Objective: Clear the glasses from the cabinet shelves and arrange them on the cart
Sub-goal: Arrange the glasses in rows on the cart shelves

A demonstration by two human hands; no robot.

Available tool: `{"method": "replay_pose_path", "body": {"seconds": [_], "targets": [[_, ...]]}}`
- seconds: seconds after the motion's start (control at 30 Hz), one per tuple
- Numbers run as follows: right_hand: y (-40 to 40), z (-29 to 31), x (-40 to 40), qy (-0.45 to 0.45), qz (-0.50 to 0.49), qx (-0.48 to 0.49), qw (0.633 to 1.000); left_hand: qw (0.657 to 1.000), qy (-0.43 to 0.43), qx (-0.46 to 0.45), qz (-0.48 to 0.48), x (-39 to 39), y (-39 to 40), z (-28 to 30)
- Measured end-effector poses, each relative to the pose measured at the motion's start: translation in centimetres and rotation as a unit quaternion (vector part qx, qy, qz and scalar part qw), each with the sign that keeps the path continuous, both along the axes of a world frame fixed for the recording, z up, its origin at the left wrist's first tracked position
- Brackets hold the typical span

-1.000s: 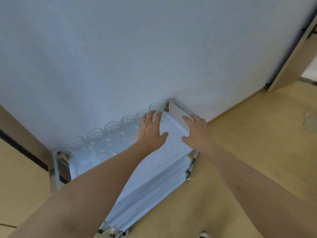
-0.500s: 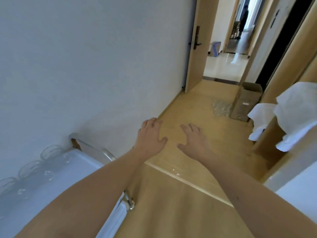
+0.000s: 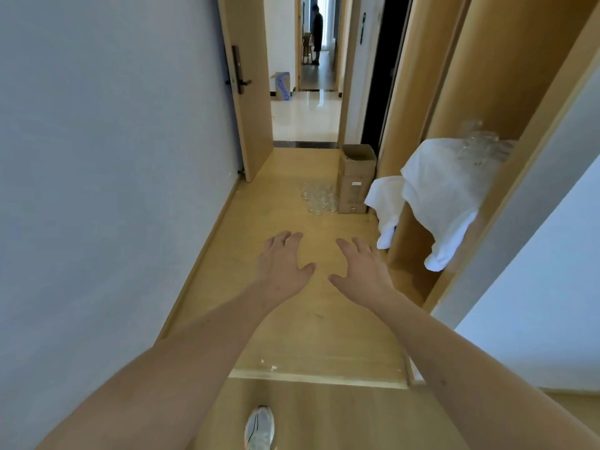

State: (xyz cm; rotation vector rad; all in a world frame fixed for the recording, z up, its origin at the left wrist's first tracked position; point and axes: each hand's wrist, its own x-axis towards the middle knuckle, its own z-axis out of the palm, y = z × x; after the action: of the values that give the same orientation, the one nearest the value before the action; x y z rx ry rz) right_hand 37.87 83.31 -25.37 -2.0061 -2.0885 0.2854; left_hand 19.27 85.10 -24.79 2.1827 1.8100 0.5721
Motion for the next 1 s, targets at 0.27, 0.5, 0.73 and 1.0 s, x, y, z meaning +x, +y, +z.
{"method": "replay_pose_path", "body": {"seconds": [0.27,0.5,0.73,1.0], "targets": [[12.7,1.1,2.5,-0.010,-0.135,-0.004,0.991,0.993,0.004,-0.015,-0.116,3.3,16.6,1.0],[19.4,1.7,4.9,0.019,-0.235,-0.004,0.972,0.978,-0.001,-0.016,-0.208,7.1,27.1,1.7],[23.6,2.2,11.3,0.021,-0.320,-0.003,0.947,0.952,-0.018,0.002,-0.307,15.6,33.8,2.7],[32.0,3.4,21.5,0.007,-0.369,0.042,0.928,0.930,-0.006,0.032,-0.365,26.6,42.6,5.5]]}}
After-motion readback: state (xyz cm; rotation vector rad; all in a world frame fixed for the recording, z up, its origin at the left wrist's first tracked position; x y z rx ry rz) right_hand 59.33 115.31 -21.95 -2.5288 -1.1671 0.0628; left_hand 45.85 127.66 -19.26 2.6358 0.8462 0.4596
